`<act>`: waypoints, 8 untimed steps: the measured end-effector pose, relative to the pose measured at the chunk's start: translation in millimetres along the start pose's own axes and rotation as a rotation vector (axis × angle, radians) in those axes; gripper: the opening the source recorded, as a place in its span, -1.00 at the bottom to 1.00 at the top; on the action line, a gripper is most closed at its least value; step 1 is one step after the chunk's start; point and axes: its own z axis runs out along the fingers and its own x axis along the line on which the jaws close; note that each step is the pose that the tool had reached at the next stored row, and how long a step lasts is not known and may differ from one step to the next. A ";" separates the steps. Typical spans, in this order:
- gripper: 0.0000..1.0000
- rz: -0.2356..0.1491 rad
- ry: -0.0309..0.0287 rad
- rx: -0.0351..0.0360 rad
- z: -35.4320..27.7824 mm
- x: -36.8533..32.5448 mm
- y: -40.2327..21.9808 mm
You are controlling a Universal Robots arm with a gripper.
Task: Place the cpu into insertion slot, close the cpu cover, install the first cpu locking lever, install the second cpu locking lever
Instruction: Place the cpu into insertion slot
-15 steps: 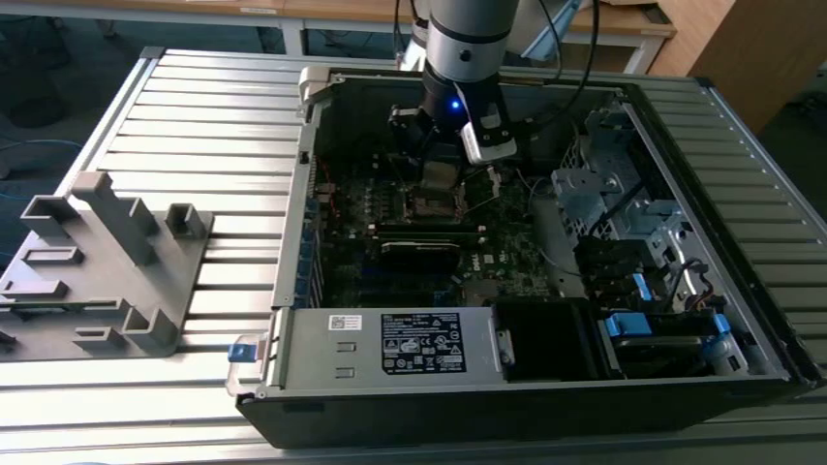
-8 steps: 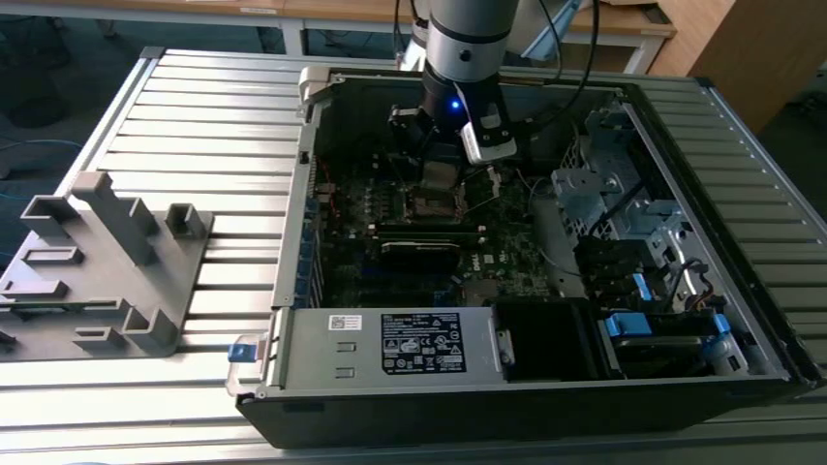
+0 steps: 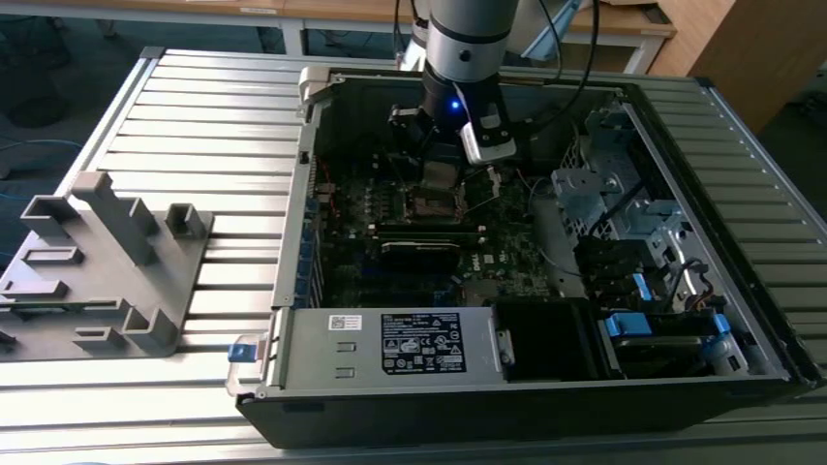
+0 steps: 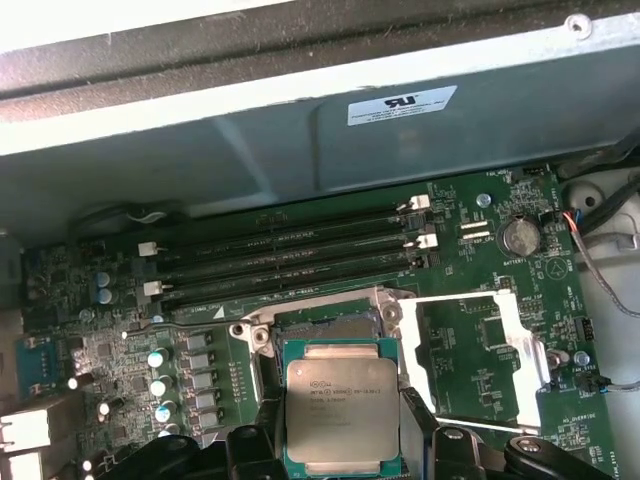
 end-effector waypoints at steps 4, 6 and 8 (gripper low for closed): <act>0.08 0.064 -0.0049 -0.0005 0.6 0.0 -0.1; 0.08 0.082 -0.0062 -0.0007 0.7 0.0 -0.1; 0.08 0.082 -0.0063 -0.0008 0.7 0.0 -0.1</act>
